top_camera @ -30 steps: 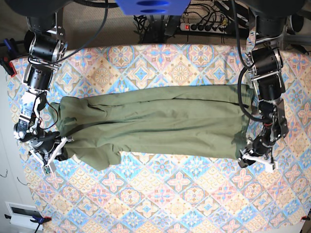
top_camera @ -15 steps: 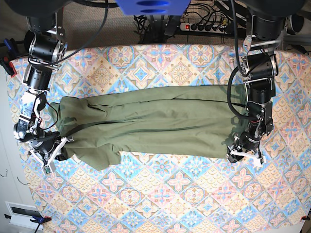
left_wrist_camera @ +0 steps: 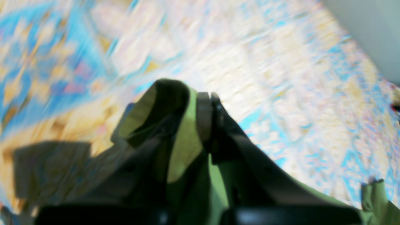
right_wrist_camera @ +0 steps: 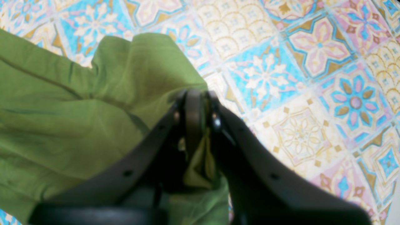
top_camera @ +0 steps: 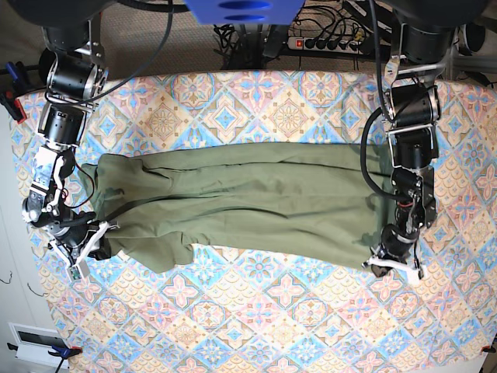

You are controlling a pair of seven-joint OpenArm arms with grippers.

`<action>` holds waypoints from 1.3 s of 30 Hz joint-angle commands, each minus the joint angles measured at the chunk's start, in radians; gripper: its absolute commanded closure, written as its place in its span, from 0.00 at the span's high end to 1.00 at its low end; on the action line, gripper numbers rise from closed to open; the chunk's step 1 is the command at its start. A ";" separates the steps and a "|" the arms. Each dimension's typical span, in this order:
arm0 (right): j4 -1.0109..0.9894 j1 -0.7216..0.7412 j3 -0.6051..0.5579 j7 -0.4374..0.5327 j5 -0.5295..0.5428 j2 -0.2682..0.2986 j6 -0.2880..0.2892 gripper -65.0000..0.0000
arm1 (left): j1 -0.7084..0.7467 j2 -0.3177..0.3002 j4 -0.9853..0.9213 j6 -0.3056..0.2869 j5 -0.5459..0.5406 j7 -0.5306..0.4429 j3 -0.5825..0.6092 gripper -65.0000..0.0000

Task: Layout the t-shirt on the table in an organized manner, then fold the t-shirt properly
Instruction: 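Pull the folded shirt ends apart with both grippers to flatten it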

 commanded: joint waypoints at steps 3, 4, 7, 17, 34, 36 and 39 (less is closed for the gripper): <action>0.023 0.031 0.002 0.024 0.020 0.017 -0.001 0.01 | 0.002 -0.023 0.109 -0.009 -0.009 0.022 -0.005 0.00; 0.023 0.031 0.002 0.022 0.020 0.017 -0.001 0.01 | 0.023 -0.023 0.158 -0.009 -0.009 0.034 -0.011 0.00; 0.023 0.031 0.004 0.022 0.020 0.017 -0.001 0.01 | 0.103 -0.023 0.321 -0.009 -0.009 0.101 -0.067 0.00; 0.106 0.000 0.007 -0.009 0.023 0.018 -0.001 0.01 | 0.328 -0.060 0.620 -0.009 -0.008 0.197 -0.129 0.00; 0.212 -0.152 0.053 -0.021 0.020 0.023 -0.001 0.01 | 0.483 -0.109 0.568 -0.010 0.004 0.198 -0.123 0.00; 0.212 -0.172 0.084 -0.021 0.020 0.023 -0.001 0.01 | 0.483 -0.121 0.537 -0.010 0.004 0.198 -0.123 0.00; 0.210 -0.200 0.097 -0.021 0.018 0.023 -0.001 0.01 | 0.479 -0.129 0.502 -0.010 0.004 0.198 -0.123 0.00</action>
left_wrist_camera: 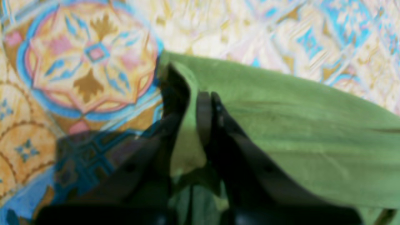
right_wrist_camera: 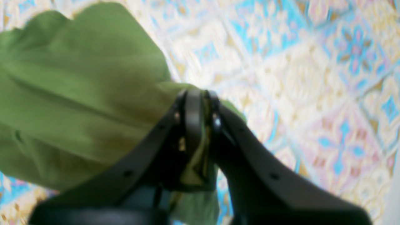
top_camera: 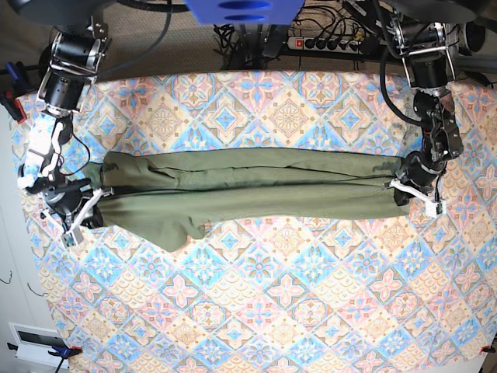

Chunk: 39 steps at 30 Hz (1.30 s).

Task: Layout the t-shirt on the table in an organized manner, then fold the t-shirt properly
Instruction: 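Pull the folded shirt ends apart with both grippers to flatten it, then regrasp the shirt end with the right gripper and tuck it inward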

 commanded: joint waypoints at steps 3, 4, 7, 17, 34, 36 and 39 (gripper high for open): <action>0.018 -0.006 0.002 0.018 0.005 0.021 -0.004 0.01 | -0.021 -0.025 0.013 0.002 -0.004 -0.022 0.001 0.00; 0.018 -0.013 -0.001 0.018 0.005 0.021 -0.004 0.01 | -0.023 -0.025 0.013 0.002 -0.004 -0.022 0.023 0.00; 0.009 -0.019 -0.004 0.018 0.002 0.021 -0.004 0.02 | -0.024 -0.027 0.013 0.002 -0.004 -0.022 0.084 0.00; 0.052 -0.019 0.059 0.024 -0.092 0.019 -0.004 0.36 | -0.023 -0.027 0.016 0.003 -0.016 -0.023 0.112 0.28; -0.103 0.225 -0.193 0.038 -0.095 -0.070 -0.004 0.38 | -0.018 -0.019 0.019 0.003 -0.018 -0.023 0.028 0.38; -0.186 0.275 -0.196 0.081 -0.097 -0.085 -0.004 0.38 | -0.018 -0.019 0.019 0.003 -0.018 -0.023 0.028 0.38; -0.332 0.338 -0.197 0.130 -0.097 -0.088 -0.004 0.38 | -0.017 -0.019 0.040 0.003 -0.019 -0.023 0.028 0.38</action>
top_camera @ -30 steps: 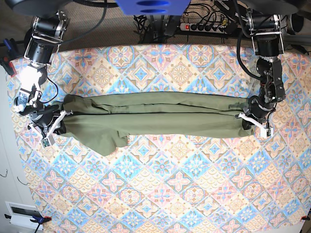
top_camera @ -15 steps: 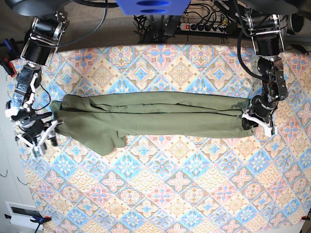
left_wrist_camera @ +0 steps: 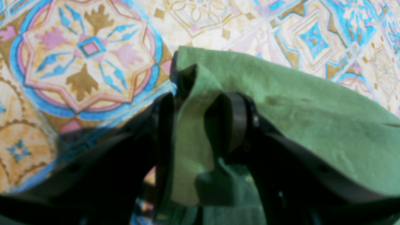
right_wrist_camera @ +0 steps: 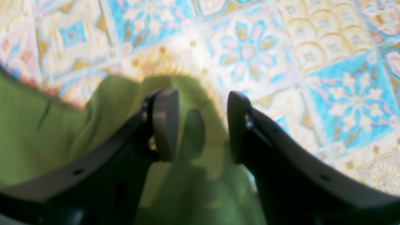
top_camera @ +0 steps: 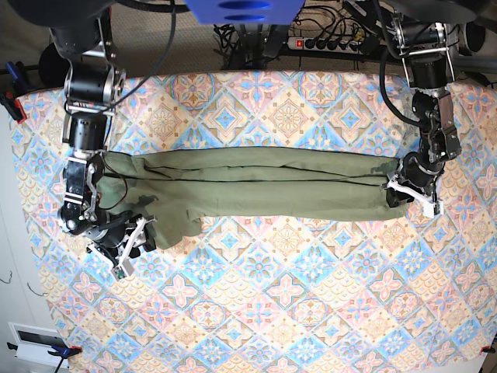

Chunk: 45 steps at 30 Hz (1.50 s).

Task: Layout the t-shirt on the table in an organized manner, then fold the t-shirt properly
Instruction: 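Regrasp the shirt end with the right gripper and tuck it inward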

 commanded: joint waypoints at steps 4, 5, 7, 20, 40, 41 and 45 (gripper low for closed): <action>-0.171 0.108 0.007 0.113 0.019 0.020 -0.002 0.38 | 0.009 -0.015 0.083 -0.005 -0.007 -0.021 -0.031 0.38; -0.210 0.117 0.007 0.136 0.019 0.020 -0.002 0.38 | 0.009 -0.015 0.088 -0.005 -0.007 -0.021 -0.032 0.38; -0.263 0.140 -0.001 0.165 0.019 0.020 -0.002 0.38 | 0.009 -0.015 0.089 -0.005 -0.007 -0.021 -0.032 0.38; -0.385 0.149 -0.115 0.261 0.019 0.020 -0.002 0.38 | 0.009 -0.015 0.091 -0.005 -0.010 -0.021 -0.032 0.38; -0.257 0.082 -0.191 0.176 -0.093 0.023 -0.002 0.01 | 0.010 -0.035 0.092 -0.005 -0.104 -0.020 -0.055 0.37; -0.181 0.040 -0.191 0.152 -0.073 0.023 -0.002 0.01 | 0.010 -0.034 0.092 -0.005 -0.104 -0.020 -0.064 0.37; 0.090 -0.058 -0.190 0.034 0.031 0.027 -0.002 0.01 | 0.010 -0.032 0.092 -0.005 -0.104 -0.020 -0.090 0.37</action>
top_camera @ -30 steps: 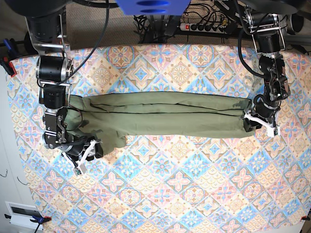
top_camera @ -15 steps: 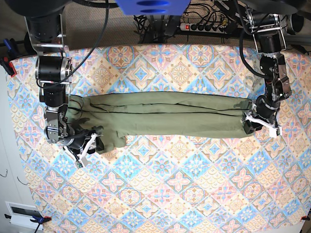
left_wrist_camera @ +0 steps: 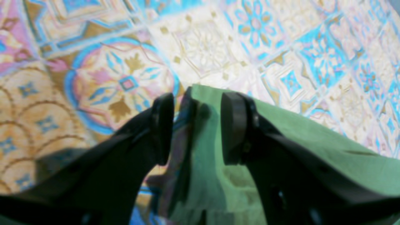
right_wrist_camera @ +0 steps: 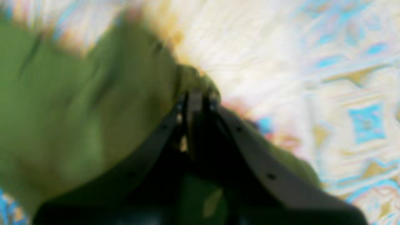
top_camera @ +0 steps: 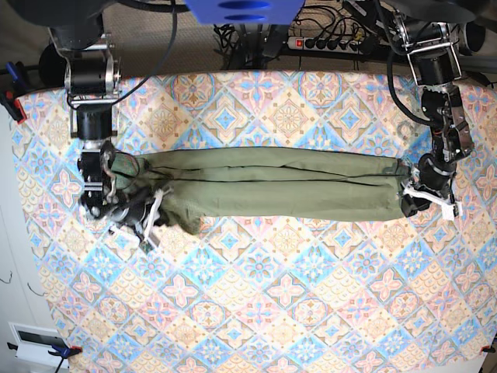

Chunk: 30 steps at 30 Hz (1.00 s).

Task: Layout the t-shirt on the table in an organized manner, then fold the t-shirt properly
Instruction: 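Regrasp the shirt end with the right gripper and tuck it inward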

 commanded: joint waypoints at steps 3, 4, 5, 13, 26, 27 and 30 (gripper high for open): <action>0.188 -0.006 0.038 -0.054 0.052 0.026 -0.004 0.01 | -0.017 -0.016 0.019 -0.010 -0.014 -0.022 -0.010 0.37; 0.248 -0.029 0.060 -0.079 0.059 0.026 -0.004 0.01 | -0.017 -0.016 0.019 -0.010 -0.014 -0.022 -0.010 0.37; 0.303 -0.054 0.080 -0.105 0.066 0.026 -0.004 0.01 | -0.017 -0.016 0.019 -0.010 -0.014 -0.022 -0.010 0.37; 0.628 -0.213 0.173 -0.272 0.075 0.026 -0.004 0.01 | -0.017 -0.017 0.019 -0.010 -0.014 -0.022 -0.010 0.37; 0.730 -0.382 0.242 -0.276 0.057 0.026 -0.004 0.02 | -0.017 -0.016 0.019 -0.010 -0.014 -0.022 -0.002 0.38; 0.713 -0.382 0.242 -0.276 0.045 0.024 -0.004 0.03 | -0.017 -0.016 0.019 -0.010 -0.014 -0.022 -0.002 0.38; 0.641 -0.380 0.244 -0.275 -0.027 0.024 -0.004 0.16 | -0.017 -0.019 0.019 -0.010 -0.012 -0.022 -0.001 0.38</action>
